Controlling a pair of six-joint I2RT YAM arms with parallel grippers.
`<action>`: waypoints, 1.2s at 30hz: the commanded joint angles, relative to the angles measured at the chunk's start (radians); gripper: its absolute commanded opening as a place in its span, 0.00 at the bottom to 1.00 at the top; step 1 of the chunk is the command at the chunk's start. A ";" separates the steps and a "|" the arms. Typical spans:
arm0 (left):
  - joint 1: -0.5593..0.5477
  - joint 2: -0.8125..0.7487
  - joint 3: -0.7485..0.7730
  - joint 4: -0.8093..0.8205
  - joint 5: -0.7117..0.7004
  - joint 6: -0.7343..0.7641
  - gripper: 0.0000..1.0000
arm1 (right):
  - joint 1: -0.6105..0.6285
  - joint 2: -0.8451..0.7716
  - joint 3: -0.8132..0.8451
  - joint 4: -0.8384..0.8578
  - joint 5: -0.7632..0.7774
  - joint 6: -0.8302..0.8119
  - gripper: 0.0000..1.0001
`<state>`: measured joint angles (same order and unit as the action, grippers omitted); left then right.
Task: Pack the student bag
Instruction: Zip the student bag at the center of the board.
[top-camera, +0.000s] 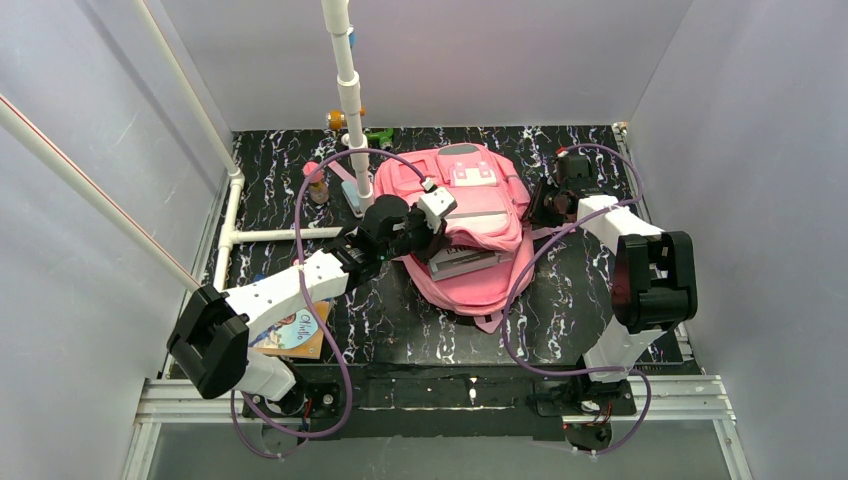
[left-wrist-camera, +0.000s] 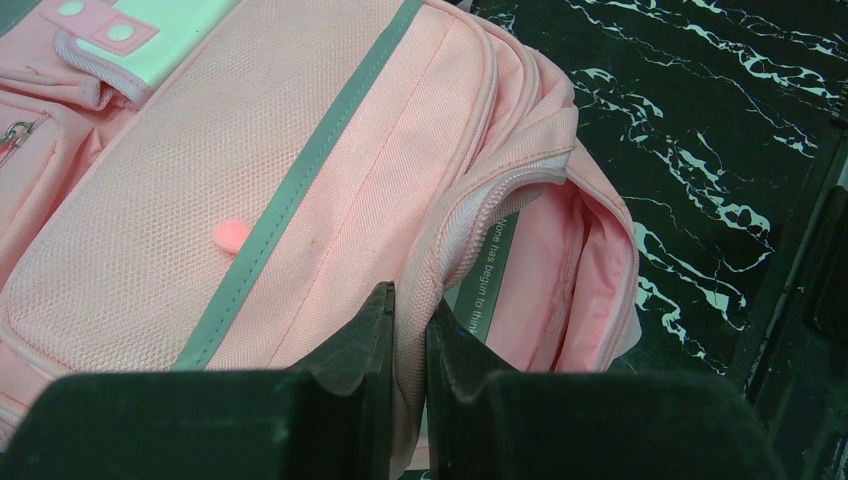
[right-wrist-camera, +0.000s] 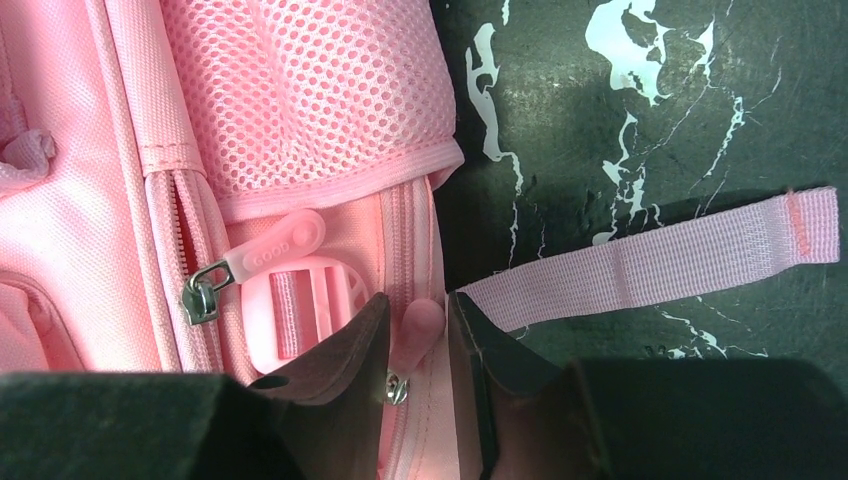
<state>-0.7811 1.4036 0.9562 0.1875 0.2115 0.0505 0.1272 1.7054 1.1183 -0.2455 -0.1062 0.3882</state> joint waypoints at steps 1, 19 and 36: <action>0.000 -0.040 -0.012 -0.005 0.010 -0.032 0.00 | 0.015 -0.046 0.049 -0.019 0.024 -0.019 0.34; 0.000 -0.033 -0.011 -0.005 0.025 -0.041 0.00 | 0.048 -0.061 0.075 -0.064 0.096 -0.052 0.29; 0.054 0.031 0.020 -0.006 -0.017 -0.245 0.00 | 0.067 -0.268 -0.038 -0.089 0.100 0.012 0.01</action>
<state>-0.7643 1.4086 0.9562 0.1905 0.2005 -0.0601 0.1970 1.5723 1.1427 -0.3508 0.0433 0.3641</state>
